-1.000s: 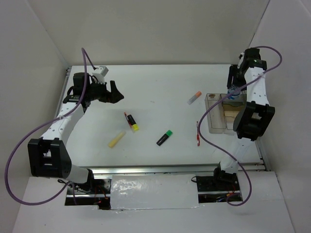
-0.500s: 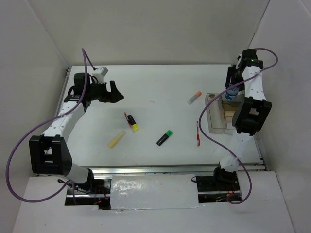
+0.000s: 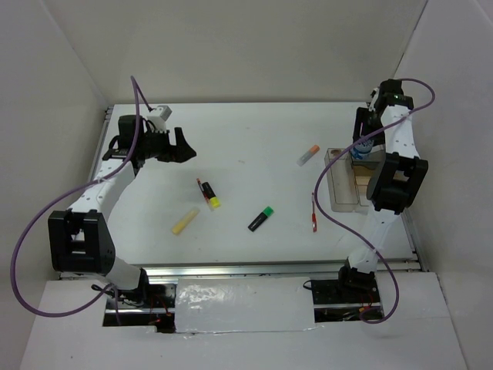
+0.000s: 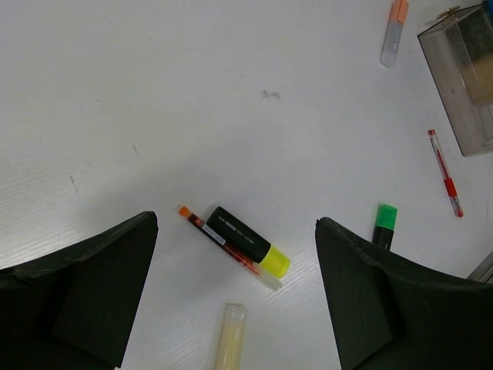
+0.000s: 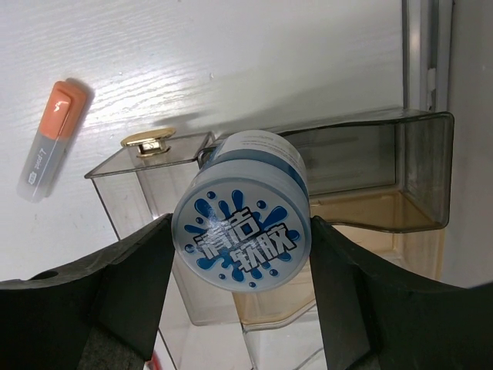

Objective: Sort the stationery into containers
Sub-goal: Place the stationery in the storage box.

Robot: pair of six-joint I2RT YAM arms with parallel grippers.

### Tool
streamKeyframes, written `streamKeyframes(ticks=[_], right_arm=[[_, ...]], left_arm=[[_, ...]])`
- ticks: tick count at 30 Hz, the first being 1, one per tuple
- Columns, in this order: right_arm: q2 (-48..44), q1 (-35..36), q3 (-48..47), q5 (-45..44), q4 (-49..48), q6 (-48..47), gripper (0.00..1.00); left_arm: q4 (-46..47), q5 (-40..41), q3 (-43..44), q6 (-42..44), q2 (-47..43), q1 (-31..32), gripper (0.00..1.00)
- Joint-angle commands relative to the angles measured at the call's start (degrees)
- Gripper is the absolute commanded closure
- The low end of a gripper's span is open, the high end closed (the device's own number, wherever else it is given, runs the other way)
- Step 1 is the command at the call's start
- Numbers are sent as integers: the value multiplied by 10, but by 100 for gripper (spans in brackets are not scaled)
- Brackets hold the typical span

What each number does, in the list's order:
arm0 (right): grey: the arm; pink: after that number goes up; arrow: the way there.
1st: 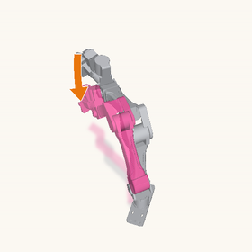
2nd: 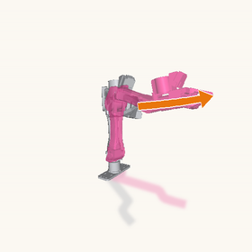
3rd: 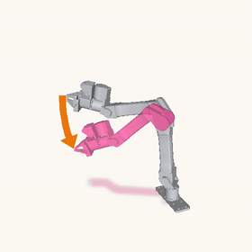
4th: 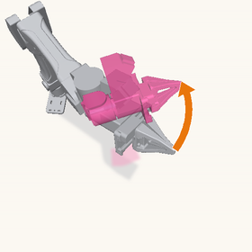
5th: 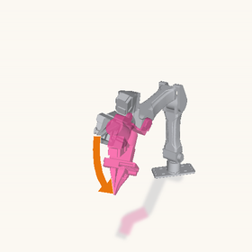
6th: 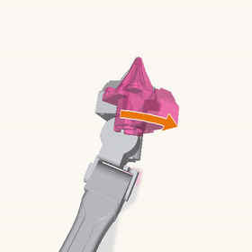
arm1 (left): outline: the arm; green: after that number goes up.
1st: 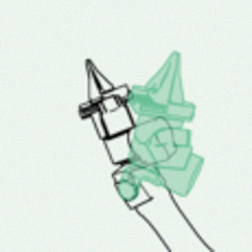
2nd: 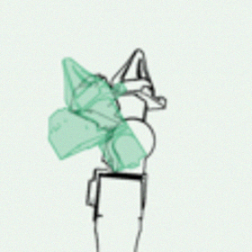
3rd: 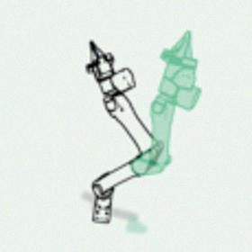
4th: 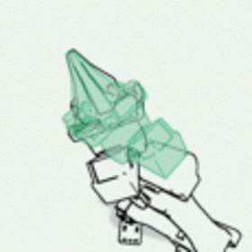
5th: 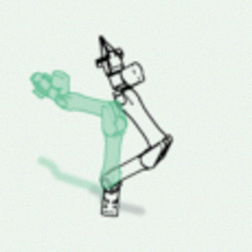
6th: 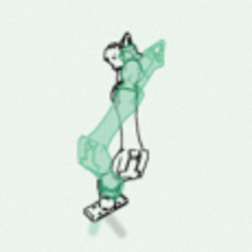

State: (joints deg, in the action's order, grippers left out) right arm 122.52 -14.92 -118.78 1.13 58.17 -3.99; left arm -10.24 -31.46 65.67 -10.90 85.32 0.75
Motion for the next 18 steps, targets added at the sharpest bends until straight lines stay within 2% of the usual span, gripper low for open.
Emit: streamKeyframes(ticks=[1,12,18], right_arm=[[-1,-5,0,28,-8,1,72],[-3,-25,22,35,-11,0,73],[-3,-33,24,36,-10,4,77]], left_arm=[[20,-15,22,-6,2,-4,5],[25,-18,19,-12,6,-4,5],[26,-17,19,-12,6,-4,5]])
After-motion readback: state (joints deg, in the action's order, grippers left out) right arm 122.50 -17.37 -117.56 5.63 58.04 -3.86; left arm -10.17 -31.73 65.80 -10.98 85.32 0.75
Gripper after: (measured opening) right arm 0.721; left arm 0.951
